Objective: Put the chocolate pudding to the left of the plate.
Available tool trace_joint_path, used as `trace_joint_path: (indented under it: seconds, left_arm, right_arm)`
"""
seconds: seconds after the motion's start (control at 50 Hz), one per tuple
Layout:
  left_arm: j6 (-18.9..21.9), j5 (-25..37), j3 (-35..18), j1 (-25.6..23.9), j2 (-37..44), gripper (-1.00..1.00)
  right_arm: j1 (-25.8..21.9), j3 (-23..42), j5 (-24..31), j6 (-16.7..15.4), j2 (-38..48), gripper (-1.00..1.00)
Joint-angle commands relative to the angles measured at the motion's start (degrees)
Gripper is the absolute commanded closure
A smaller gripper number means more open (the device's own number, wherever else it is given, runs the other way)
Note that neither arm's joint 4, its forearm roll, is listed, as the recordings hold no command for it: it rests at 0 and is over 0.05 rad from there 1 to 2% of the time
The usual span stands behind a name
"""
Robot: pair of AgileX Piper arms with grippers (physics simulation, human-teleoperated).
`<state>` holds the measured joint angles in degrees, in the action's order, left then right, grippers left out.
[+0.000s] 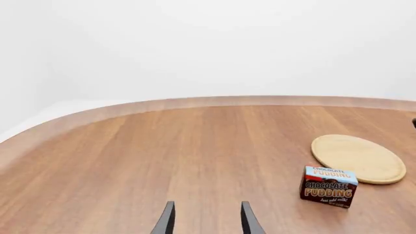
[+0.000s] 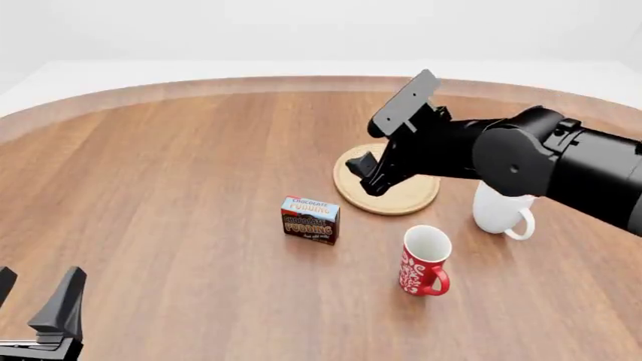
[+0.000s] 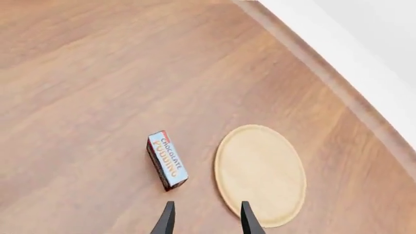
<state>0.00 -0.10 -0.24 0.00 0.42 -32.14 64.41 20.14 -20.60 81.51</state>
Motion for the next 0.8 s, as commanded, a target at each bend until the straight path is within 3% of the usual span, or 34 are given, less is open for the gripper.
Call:
trace_joint_path:
  seconds: [0.02, 0.3, 0.8]
  left_arm:
    - [0.0, 0.0, 0.0, 0.0, 0.0, -1.0]
    - [0.0, 0.0, 0.0, 0.0, 0.0, -1.0]
    - [0.0, 0.0, 0.0, 0.0, 0.0, -1.0]
  right_arm:
    - [-2.17, -0.31, -1.56, 1.06, 3.56, -1.0]
    - [-3.36, 2.85, -2.4, 1.15, 8.77, -1.0]
    - [-3.47, 1.44, -6.31, 3.05, 13.1, -1.0]
